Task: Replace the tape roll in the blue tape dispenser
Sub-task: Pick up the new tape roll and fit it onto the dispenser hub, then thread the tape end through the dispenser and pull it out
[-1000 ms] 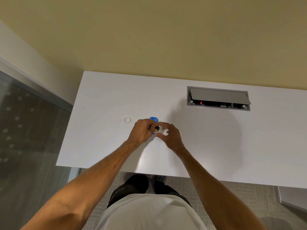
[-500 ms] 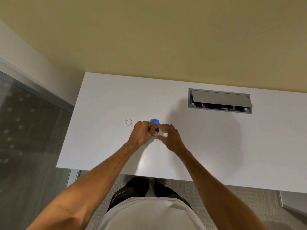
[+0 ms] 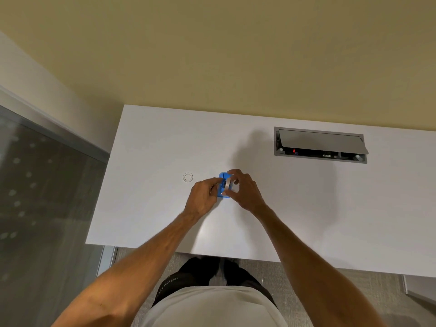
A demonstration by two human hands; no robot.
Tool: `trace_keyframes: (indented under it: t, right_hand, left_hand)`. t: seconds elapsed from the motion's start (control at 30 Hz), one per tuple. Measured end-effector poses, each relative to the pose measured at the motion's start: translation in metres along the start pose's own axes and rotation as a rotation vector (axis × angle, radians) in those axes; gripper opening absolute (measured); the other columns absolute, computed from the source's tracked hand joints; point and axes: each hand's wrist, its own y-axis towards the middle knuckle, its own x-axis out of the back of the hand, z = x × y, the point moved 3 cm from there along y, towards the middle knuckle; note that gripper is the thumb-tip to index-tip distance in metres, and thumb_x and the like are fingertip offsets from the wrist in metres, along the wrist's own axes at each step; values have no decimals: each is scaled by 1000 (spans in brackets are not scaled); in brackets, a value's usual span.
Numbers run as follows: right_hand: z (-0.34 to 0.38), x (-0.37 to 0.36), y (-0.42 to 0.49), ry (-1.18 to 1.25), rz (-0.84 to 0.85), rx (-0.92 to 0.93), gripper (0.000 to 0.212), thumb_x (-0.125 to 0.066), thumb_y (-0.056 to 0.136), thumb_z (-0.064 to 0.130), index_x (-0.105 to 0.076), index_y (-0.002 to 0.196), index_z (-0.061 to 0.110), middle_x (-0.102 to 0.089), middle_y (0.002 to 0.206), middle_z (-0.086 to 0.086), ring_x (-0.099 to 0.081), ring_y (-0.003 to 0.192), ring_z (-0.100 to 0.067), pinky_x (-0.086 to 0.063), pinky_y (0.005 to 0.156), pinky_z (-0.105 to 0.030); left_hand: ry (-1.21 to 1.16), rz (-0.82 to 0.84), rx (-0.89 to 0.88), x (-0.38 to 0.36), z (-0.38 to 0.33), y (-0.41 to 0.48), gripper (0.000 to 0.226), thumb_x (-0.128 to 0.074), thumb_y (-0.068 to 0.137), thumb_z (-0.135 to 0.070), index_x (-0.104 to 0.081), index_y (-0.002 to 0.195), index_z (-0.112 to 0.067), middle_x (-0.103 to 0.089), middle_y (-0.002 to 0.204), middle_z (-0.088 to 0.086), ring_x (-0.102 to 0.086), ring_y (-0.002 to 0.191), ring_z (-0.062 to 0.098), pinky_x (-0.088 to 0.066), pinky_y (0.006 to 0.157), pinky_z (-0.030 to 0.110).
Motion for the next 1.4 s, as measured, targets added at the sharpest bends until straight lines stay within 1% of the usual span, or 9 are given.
trace_keyframes:
  t: [0.17,0.33,0.5,0.57,0.73,0.87,1.0,1.07,1.4]
  right_hand:
    - [1,-3,12,-85,12,-2,46,-75,97,33,-55,134,16,-69,131,-1,-62,120,-22,-50,108,-40]
    - [-2,-3,21,-135,12,-21,47,-72,99,34,-54,139,19,-67,136,3,-59,126,-21,-46,111,-40]
    - [-7,-5,27,-166,-12,-38,48,-70,99,36,-54,142,20,-63,141,2,-59,129,-20,-45,112,-39]
    - [-9,-6,29,-174,-17,-48,47,-68,100,37,-54,142,20,-63,141,2,-61,128,-20,-45,112,-39]
    - [-11,-8,36,-159,-44,-62,42,-67,100,37,-56,138,21,-64,135,3,-65,120,-20,-46,108,-39]
    - [-12,-10,42,-176,-39,-46,41,-65,101,37,-57,139,20,-65,135,2,-67,120,-19,-48,106,-36]
    - [-14,-12,46,-198,-21,-37,46,-65,102,42,-56,140,18,-64,136,-1,-67,119,-19,-49,106,-35]
    - [-16,-12,47,-209,-21,-32,48,-65,102,44,-55,141,18,-64,137,-1,-68,118,-19,-50,105,-35]
    - [-17,-16,47,-229,-25,-29,53,-66,101,47,-54,143,17,-61,141,-2,-67,119,-19,-54,106,-34]
  left_hand:
    - [47,35,43,9,13,10,55,-59,104,-12,-53,159,-17,-58,161,4,-56,149,25,-45,126,39]
    - [121,170,19,6,21,20,74,-68,101,-21,-36,167,-21,-43,171,1,-41,159,23,-41,129,43]
    - [80,203,-18,-3,17,30,79,-77,96,-15,-39,165,-12,-49,167,8,-45,156,26,-35,130,37]
    - [46,229,-18,-6,14,33,79,-79,96,-14,-40,164,-9,-51,164,10,-48,155,28,-37,132,42]
    - [93,266,10,-15,15,38,88,-77,99,-21,-26,170,-8,-43,170,11,-42,159,27,-34,133,41]
    - [106,282,-10,-20,20,42,88,-77,99,-20,-25,170,-9,-46,167,12,-43,158,29,-34,133,39]
    - [190,261,-67,-23,25,45,96,-76,100,-24,-14,173,-11,-29,178,5,-20,169,27,-16,138,38]
    - [219,263,-85,-25,26,48,95,-76,100,-26,-15,172,-11,-30,178,4,-18,170,27,-14,138,37]
    - [262,281,-6,-35,34,56,83,-72,102,-31,-27,170,-18,-30,178,1,-8,172,26,-25,138,44]
